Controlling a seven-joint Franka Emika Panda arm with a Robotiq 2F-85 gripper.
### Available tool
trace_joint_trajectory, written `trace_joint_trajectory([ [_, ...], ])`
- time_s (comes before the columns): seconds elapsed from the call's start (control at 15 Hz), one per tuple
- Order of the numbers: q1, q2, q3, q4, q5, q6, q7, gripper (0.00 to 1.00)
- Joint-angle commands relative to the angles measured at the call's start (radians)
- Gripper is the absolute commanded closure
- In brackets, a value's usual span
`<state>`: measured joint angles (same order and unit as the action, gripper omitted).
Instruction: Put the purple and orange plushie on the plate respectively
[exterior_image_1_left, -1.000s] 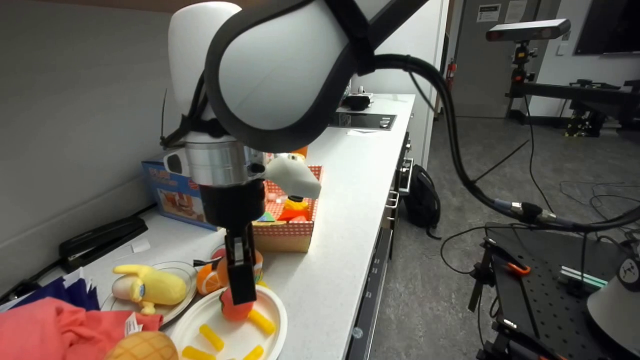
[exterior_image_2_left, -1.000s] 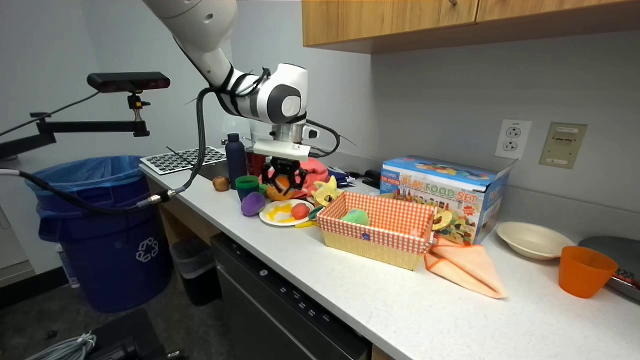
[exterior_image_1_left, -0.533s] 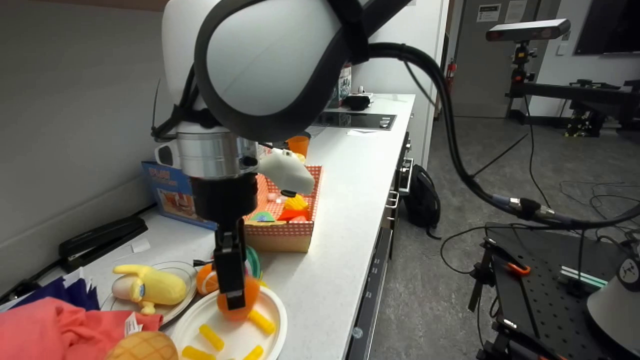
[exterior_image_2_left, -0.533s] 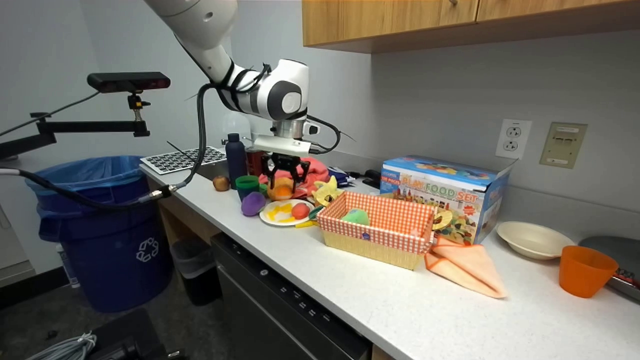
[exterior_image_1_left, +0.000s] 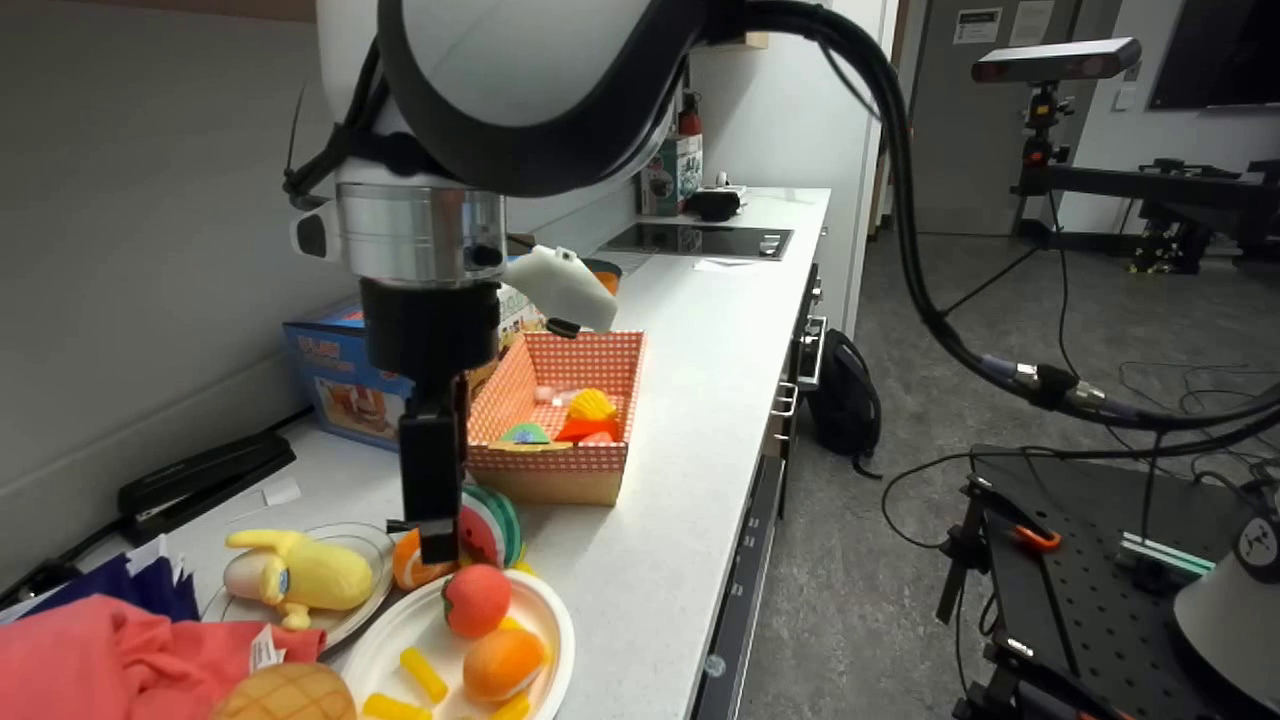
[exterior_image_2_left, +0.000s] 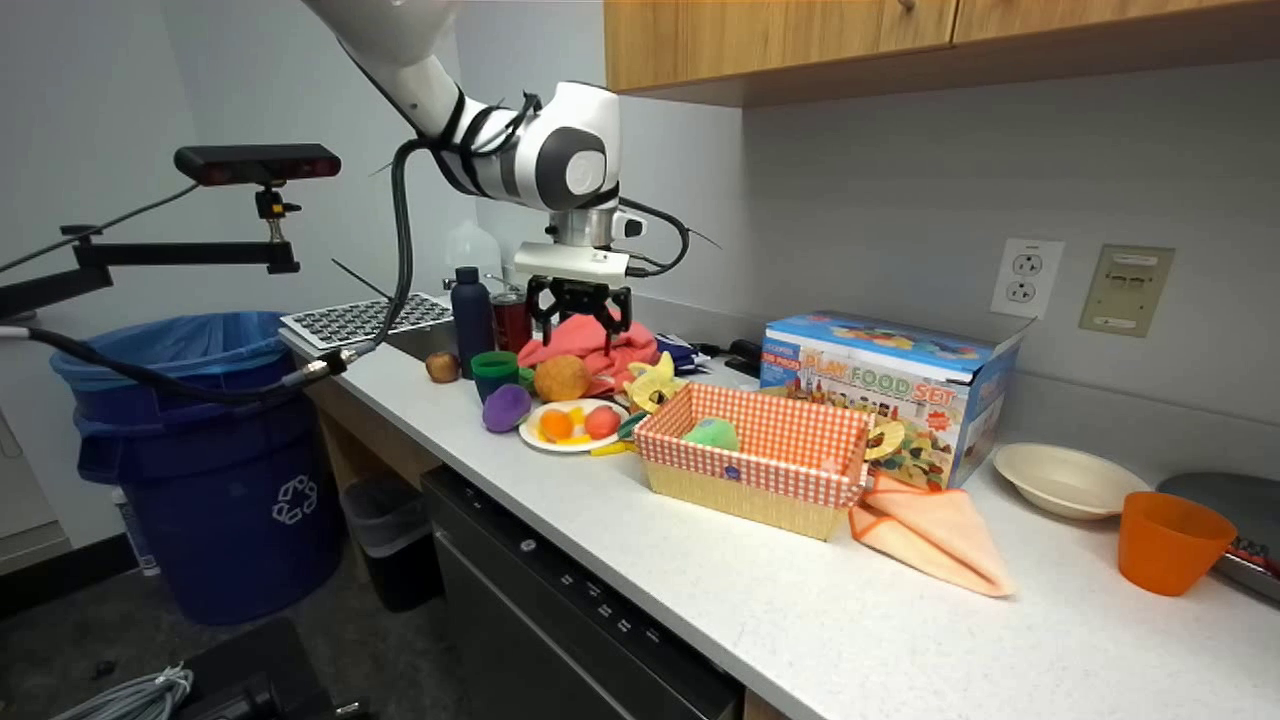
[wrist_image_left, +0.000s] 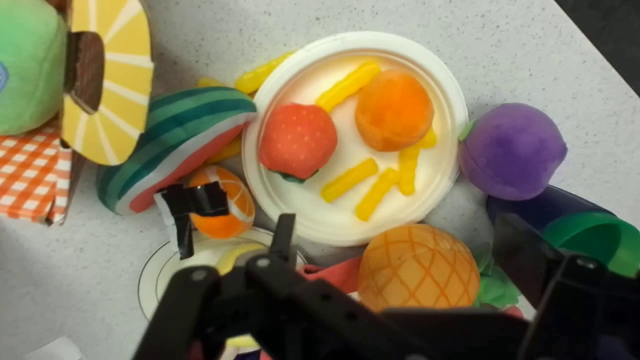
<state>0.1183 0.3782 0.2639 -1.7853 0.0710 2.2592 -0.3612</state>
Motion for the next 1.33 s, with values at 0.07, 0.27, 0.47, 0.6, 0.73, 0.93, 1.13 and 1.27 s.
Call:
trace_joint_trajectory([
  [0.07, -0.012, -0.081, -0.007, -0.038, 0.027, 0.015, -0.033, 0.00],
  [0.27, 0.007, -0.060, -0.018, -0.006, 0.004, -0.004, -0.001, 0.00],
  [0.47, 0.008, -0.065, -0.019, -0.010, 0.004, -0.005, 0.001, 0.00],
  [0.6, 0.008, -0.059, -0.019, -0.010, 0.004, -0.005, 0.001, 0.00],
  [0.73, 0.008, -0.058, -0.019, -0.010, 0.004, -0.005, 0.001, 0.00],
  [0.93, 0.009, -0.058, -0.019, -0.010, 0.004, -0.005, 0.001, 0.00],
  [1.13, 0.009, -0.058, -0.020, -0.010, 0.004, -0.005, 0.001, 0.00],
  [1.27, 0.009, -0.058, -0.020, -0.010, 0.004, -0.005, 0.001, 0.00],
])
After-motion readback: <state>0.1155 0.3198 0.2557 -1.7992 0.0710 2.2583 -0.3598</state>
